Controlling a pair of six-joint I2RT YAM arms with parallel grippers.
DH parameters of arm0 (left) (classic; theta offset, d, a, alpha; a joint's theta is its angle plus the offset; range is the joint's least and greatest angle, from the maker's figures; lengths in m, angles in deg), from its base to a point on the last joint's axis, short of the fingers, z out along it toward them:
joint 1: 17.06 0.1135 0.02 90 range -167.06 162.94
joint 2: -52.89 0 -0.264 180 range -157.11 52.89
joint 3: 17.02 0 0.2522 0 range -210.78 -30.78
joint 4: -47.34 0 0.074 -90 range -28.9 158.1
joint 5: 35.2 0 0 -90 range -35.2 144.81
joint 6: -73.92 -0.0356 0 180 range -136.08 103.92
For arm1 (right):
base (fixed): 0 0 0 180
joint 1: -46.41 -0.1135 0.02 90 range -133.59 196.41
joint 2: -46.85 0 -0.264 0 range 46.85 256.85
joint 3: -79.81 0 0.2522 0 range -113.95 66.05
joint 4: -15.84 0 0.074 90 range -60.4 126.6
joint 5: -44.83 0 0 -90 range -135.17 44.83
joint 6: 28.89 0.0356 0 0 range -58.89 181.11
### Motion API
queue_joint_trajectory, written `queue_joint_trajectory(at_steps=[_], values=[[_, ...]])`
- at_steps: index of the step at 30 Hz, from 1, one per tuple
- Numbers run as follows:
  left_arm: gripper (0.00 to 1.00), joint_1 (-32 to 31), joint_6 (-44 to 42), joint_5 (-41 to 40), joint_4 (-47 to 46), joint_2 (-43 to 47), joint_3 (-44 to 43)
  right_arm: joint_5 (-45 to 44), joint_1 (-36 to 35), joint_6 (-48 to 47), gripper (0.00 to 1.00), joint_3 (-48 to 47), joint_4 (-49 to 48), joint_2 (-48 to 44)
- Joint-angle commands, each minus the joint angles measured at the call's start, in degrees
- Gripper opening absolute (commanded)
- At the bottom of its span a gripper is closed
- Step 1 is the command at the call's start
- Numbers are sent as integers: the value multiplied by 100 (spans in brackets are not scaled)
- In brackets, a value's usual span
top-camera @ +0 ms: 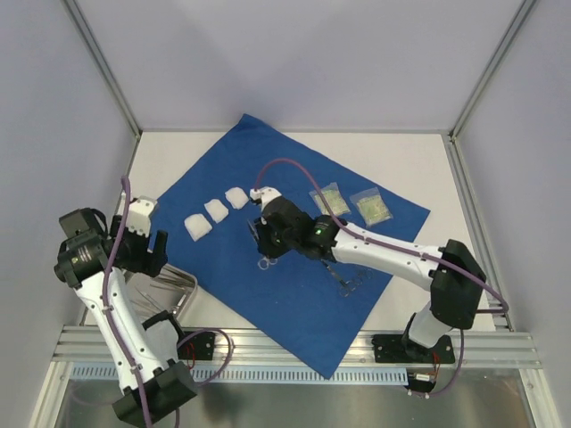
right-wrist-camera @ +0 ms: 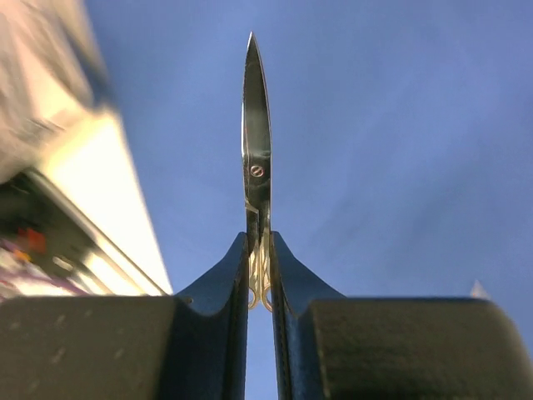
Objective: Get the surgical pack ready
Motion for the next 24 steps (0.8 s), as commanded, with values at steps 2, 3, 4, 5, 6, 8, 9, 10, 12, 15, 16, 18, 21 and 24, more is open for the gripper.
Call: queue_joint_trajectory(at_steps=[2, 3, 4, 5, 6, 8, 9, 10, 12, 15, 16, 18, 21, 24], values=[[86, -687, 814, 58, 1133, -195, -403, -266, -357, 367, 0, -979, -795, 628], [91, -687, 708, 355, 1195, -186, -552, -310, -470, 411, 0, -1155, -804, 881], [92, -704, 646, 480, 1265, -203, -640, -354, -524, 472, 0, -1426, -821, 988], [94, -730, 567, 577, 1266, -247, -702, -441, -585, 499, 0, -1577, -856, 1120], [95, -757, 514, 709, 1266, -378, -789, -477, -699, 542, 0, -1700, -883, 1321], [95, -757, 278, 1015, 1178, -685, -790, -513, -788, 657, 0, -2113, -1006, 1560], [95, -757, 311, 1087, 1065, -783, -712, -513, -831, 701, 0, -2245, -1041, 1770], [94, -757, 407, 1079, 829, -888, -685, -460, -849, 779, 0, -2395, -1093, 1876], [93, -757, 417, 930, 704, -1126, -720, -329, -841, 833, 0, -2851, -1112, 2113], [92, -766, 617, 991, 572, -1127, -624, -3, -893, 824, 0, -3502, -989, 2605], [92, -766, 793, 913, 319, -1100, -580, 102, -928, 824, 0, -3625, -962, 2711], [91, -757, 1180, 107, 37, -969, -369, 234, -1025, 710, 0, -4019, -927, 3080], [91, -390, 1113, -678, -141, -626, -61, 823, -1157, 596, 0, -4765, -612, 3730], [93, 401, 735, -758, 52, -450, 71, 1130, -1236, 692, 0, -5208, -251, 4205]])
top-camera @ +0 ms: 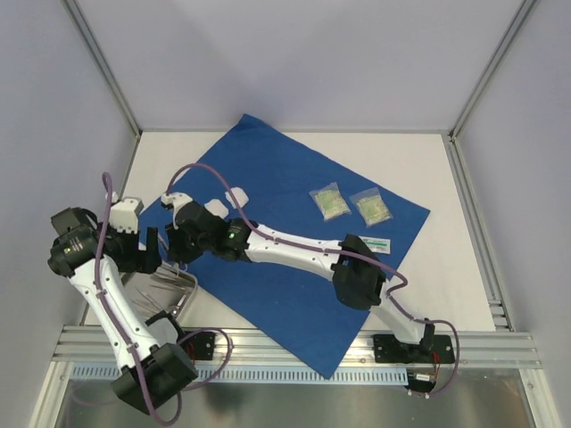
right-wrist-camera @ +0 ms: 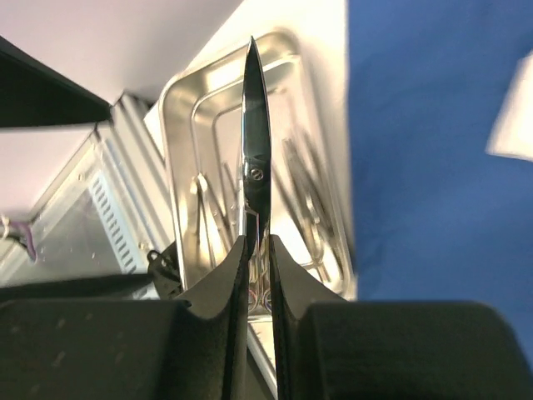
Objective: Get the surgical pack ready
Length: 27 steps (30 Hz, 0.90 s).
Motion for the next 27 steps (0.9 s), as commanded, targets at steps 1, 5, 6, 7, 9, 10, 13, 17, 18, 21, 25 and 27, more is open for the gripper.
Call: queue_joint_trajectory(at_steps=[1, 5, 6, 7, 9, 10, 13, 17, 18, 21, 25, 27], values=[[93, 820, -378, -445, 127, 149, 112, 728, -172, 52, 0, -502, 279, 429], [91, 2322, -1196, -165, 294, -149, 393, 1090, -303, 88, 1, -994, 357, 877], [91, 2890, -1337, -94, 303, -193, 429, 1160, -312, -17, 1, -1152, 540, 1130], [91, 3122, -1608, 11, 294, -272, 473, 1334, -330, -114, 0, -1562, 638, 1272], [91, 3649, -1847, 82, 320, -343, 613, 1424, -409, -360, 0, -1960, 1075, 1666], [91, 3756, -1935, 126, 329, -387, 709, 1372, -444, -622, 0, -2188, 1200, 1765], [91, 3950, -2191, 48, 260, -335, 982, 1363, -514, -870, 0, -2234, 1403, 2002], [91, 3951, -2156, -137, -65, -124, 1237, 1372, -699, -976, 1, -2287, 1474, 2170], [92, 3960, -2147, -155, -118, -71, 1255, 1293, -734, -994, 0, -2313, 1482, 2205], [92, 3951, -2138, -155, -136, 61, 1264, 1030, -875, -1020, 0, -2375, 1509, 2293], [93, 3960, -2173, -155, -163, 201, 1264, 783, -884, -1003, 1, -2340, 1544, 2302], [93, 3960, -2173, -181, -163, 210, 1264, 712, -884, -959, 2, -2270, 1500, 2293]])
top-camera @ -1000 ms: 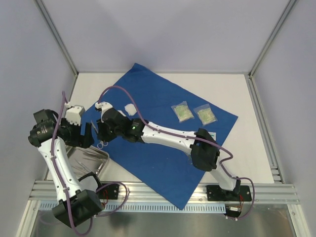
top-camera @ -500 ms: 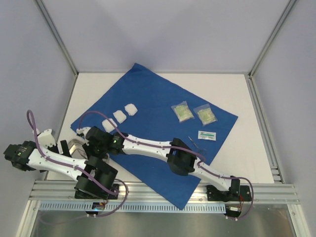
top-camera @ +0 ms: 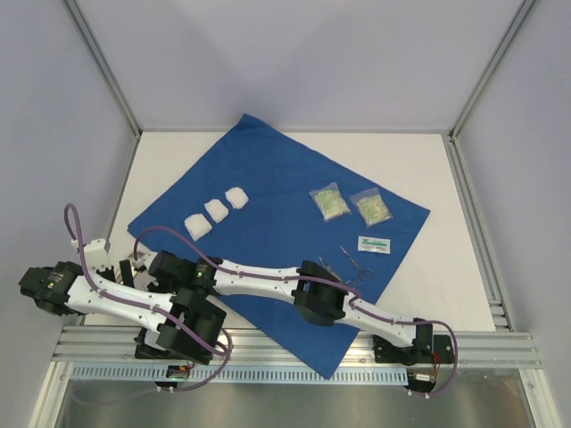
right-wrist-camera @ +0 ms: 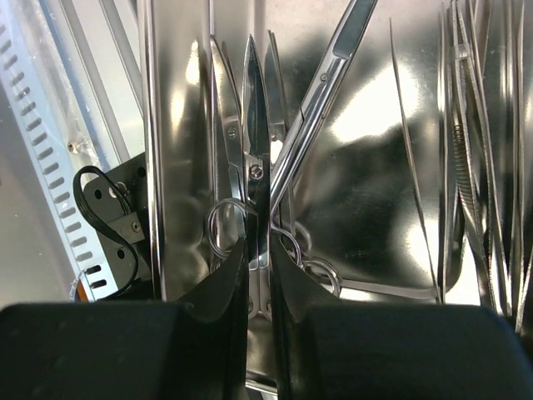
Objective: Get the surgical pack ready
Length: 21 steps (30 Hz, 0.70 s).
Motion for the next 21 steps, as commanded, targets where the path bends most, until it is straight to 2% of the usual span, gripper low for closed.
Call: queue_joint_trajectory(at_steps=[1, 6, 11, 17, 21], values=[[93, 52, -230, 50, -84, 53, -45, -90, -66, -17, 5, -147, 152, 28], [93, 52, -300, 68, -14, 149, -54, -28, -84, -34, 22, -156, 143, -15], [93, 52, -415, 120, 171, 220, -168, -81, -84, -148, 30, -103, 116, -234], [93, 43, -485, 138, 460, 316, -414, -46, -23, -52, 30, 46, -6, -647], [94, 52, -538, 199, 811, 466, -747, -212, 197, 185, 30, 721, -366, -1437]])
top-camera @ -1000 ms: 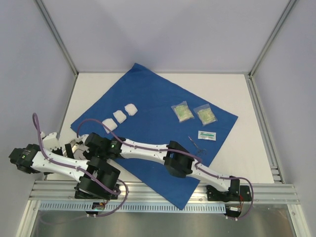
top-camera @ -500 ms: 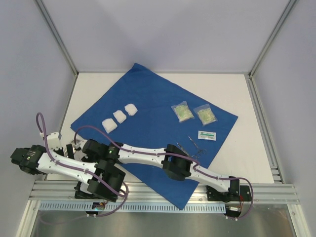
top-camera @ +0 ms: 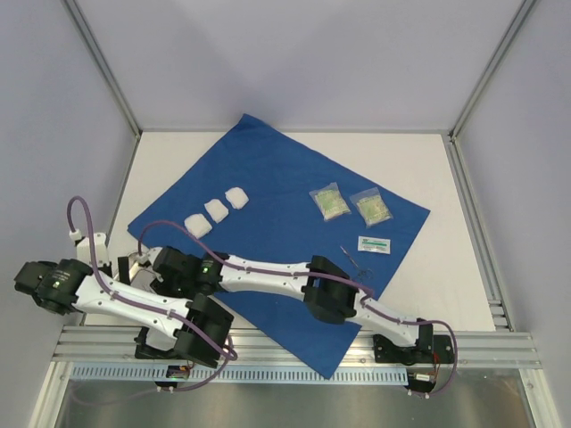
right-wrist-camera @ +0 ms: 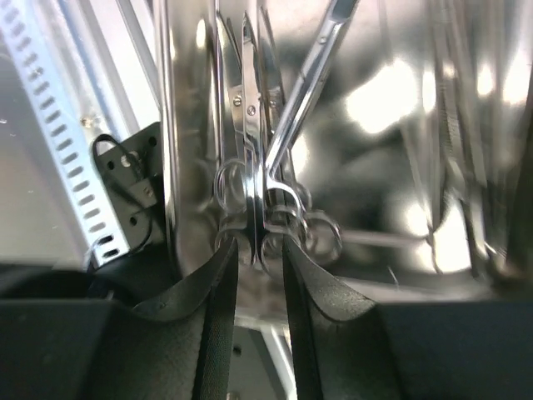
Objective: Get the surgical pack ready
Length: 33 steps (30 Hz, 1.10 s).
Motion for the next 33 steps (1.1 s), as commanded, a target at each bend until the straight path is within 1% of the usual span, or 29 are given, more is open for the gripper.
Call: queue_joint_trajectory(at_steps=[1, 2, 3, 4, 5, 7, 8, 9, 10, 11, 12, 13, 14, 15, 16, 17, 18, 20, 22, 24, 26, 27, 29, 33], values=[[94, 47, -269, 241, 803, 178, -547, -247, 223, 183, 30, 418, -633, -1396], [94, 47, -286, 354, 917, 186, -800, -388, 276, 192, 30, 838, -713, -1582], [95, 47, -321, 425, 1127, 186, -933, -424, 407, 192, 30, 1016, -775, -1758], [95, 39, -357, 478, 1225, 186, -1039, -494, 487, 192, 30, 1218, -775, -2143], [96, 38, -392, 574, 1305, 178, -1179, -529, 661, 192, 30, 1559, -749, -2312], [96, 47, -480, 610, 1437, 169, -1198, -765, 856, 157, 31, 2079, -653, -2777], [96, 47, -515, 576, 1463, 143, -1129, -889, 961, 53, 32, 2377, -644, -3302], [96, 47, -567, 532, 1490, 125, -1058, -986, 1171, 0, 32, 3102, -617, -3577], [96, 39, -655, 488, 1481, 108, -971, -1230, 1295, -36, 33, 3431, -530, -3823], [96, 47, -708, 340, 1464, 90, -752, -1285, 1444, -106, 35, 3818, -451, -4365], [96, 39, -743, 251, 1350, 90, -619, -1320, 1776, -115, 36, 4422, -354, -4588], [96, 47, -787, 172, 1245, 90, -479, -1294, 1962, -133, 37, 4767, -119, -4842], [96, 39, -779, -38, 1113, 98, -190, -1303, 2347, -159, 38, 5040, -12, -5045], [96, 47, -744, -162, 799, 90, -48, -1286, 2542, -238, 40, 5304, 102, -5439], [95, 39, -683, -259, 630, 107, 92, -1346, 2718, -282, 41, 5803, 356, -5591], [95, 38, -673, -468, 498, 107, 311, -1399, 3033, -326, 42, 5999, 480, -5731], [95, 38, -656, -540, 288, 107, 400, -1417, 3167, -439, 43, 6219, 595, -5994], [95, 38, -638, -628, 163, 99, 567, -1391, 3483, -519, 47, 6738, 832, -6189], [95, 47, -621, -577, 154, 81, 621, -1373, 3624, -642, 48, 7141, 929, -6339], [95, 47, -586, -523, 163, 63, 630, -1365, 3748, -704, 48, 7328, 939, -6339], [95, 47, -594, -453, 215, 20, 612, -1286, 3836, -783, 46, 7504, 895, -6208], [95, 39, -594, -427, 233, -7, 604, -1251, 3862, -818, 42, 7539, 842, -6059], [95, 38, -612, -374, 294, -24, 542, -1215, 3906, -862, 39, 7566, 824, -5883], [95, 47, -629, -383, 312, -16, 481, -1127, 3898, -897, 37, 7574, 965, -5627]])
